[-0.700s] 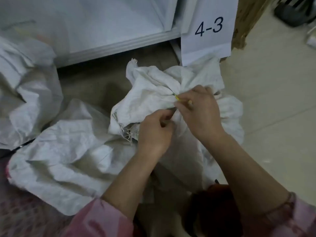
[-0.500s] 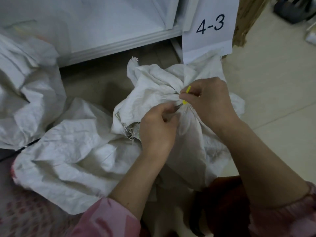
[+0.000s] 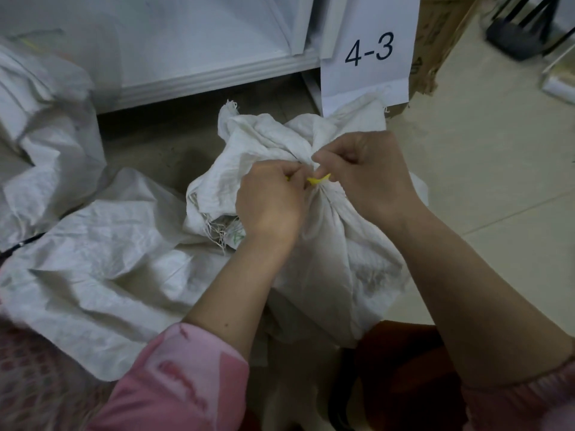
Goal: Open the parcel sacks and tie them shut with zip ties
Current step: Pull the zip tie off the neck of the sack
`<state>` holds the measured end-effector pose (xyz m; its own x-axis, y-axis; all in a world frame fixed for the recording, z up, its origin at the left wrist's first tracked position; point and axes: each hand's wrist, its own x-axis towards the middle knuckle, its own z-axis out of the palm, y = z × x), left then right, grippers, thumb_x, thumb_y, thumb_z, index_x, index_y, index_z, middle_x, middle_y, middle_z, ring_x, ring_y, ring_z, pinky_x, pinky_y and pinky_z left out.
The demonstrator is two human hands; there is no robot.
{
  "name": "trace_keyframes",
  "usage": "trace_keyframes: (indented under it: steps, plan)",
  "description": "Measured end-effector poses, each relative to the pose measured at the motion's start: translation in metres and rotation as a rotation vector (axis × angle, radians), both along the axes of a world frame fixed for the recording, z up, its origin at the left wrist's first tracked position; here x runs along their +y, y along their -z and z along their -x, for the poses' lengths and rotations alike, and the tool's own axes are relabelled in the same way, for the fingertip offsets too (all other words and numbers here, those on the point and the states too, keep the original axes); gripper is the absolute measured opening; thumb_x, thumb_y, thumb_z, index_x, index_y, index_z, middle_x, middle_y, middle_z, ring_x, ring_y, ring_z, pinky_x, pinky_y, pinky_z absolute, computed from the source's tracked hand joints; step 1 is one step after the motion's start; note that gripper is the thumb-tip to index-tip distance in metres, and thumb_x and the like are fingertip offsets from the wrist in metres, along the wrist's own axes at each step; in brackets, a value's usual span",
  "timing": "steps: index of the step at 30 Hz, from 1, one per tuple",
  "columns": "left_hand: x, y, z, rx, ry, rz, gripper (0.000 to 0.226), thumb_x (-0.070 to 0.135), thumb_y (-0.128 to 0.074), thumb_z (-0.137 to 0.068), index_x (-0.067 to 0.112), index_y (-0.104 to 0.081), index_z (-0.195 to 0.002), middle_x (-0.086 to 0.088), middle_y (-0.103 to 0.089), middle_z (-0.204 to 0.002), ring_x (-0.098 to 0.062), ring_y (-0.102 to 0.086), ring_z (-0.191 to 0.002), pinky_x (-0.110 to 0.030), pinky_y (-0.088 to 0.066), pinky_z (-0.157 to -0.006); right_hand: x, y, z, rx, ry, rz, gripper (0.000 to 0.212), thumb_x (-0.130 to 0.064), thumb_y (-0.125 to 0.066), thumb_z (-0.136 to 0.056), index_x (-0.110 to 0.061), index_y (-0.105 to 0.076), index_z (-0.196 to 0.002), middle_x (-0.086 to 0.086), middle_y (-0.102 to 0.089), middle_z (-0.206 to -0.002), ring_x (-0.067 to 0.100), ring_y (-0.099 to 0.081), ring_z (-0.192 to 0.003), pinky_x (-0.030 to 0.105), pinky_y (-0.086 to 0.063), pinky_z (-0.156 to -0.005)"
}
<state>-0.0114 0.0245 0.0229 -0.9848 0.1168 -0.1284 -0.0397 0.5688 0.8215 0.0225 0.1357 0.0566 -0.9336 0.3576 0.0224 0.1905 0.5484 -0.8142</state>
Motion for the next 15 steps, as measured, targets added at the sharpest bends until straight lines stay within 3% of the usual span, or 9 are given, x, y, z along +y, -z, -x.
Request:
trace_keyframes:
  steps: [3, 6, 9, 11, 15]
  plan:
    - [-0.002, -0.005, 0.0, -0.1, 0.055, 0.013, 0.018, 0.022, -0.065, -0.086, 0.031, -0.074, -0.073, 0.012, -0.072, -0.079, -0.009, -0.066, -0.079, -0.031, -0.053, -0.077, 0.008, 0.014, 0.0, -0.054, -0.032, -0.272, 0.014, -0.003, -0.058, -0.079, 0.004, -0.067, -0.072, 0.017, -0.066, -0.071, 0.03, -0.062, -0.07, 0.04, -0.05, -0.062]
    - [-0.004, -0.008, 0.0, -0.146, 0.112, 0.123, 0.028, 0.021, -0.062, -0.088, 0.033, -0.068, -0.064, 0.007, -0.069, -0.071, -0.014, -0.058, -0.062, -0.029, -0.047, -0.061, 0.009, 0.021, 0.0, -0.1, -0.064, -0.448, 0.015, -0.002, -0.055, -0.081, -0.001, -0.069, -0.077, 0.013, -0.065, -0.08, 0.028, -0.058, -0.079, 0.041, -0.049, -0.067]
    - [-0.005, -0.01, 0.001, -0.154, 0.125, 0.182, 0.019, 0.025, -0.059, -0.089, 0.022, -0.073, -0.077, 0.0, -0.071, -0.083, -0.022, -0.064, -0.075, -0.038, -0.055, -0.07, 0.006, 0.024, 0.001, -0.108, -0.082, -0.528, 0.02, -0.002, -0.053, -0.083, -0.007, -0.069, -0.072, 0.005, -0.053, -0.077, 0.023, -0.051, -0.085, 0.03, -0.04, -0.058]
    - [-0.005, -0.012, 0.001, -0.19, 0.116, 0.148, 0.023, 0.025, -0.06, -0.09, 0.008, -0.072, -0.082, -0.006, -0.07, -0.084, -0.021, -0.062, -0.074, -0.035, -0.055, -0.072, 0.006, 0.025, 0.002, -0.127, -0.108, -0.577, 0.021, -0.002, -0.054, -0.084, -0.01, -0.072, -0.076, 0.003, -0.052, -0.08, 0.018, -0.045, -0.084, 0.026, -0.035, -0.056]
    - [-0.005, -0.017, -0.001, -0.281, 0.096, 0.021, 0.021, 0.018, -0.059, -0.092, 0.0, -0.07, -0.092, -0.017, -0.066, -0.089, -0.021, -0.056, -0.075, -0.029, -0.044, -0.066, 0.006, 0.03, -0.001, -0.017, -0.077, -0.667, 0.015, 0.001, -0.064, -0.077, -0.009, -0.071, -0.069, 0.004, -0.05, -0.073, 0.017, -0.038, -0.078, 0.031, -0.037, -0.056]
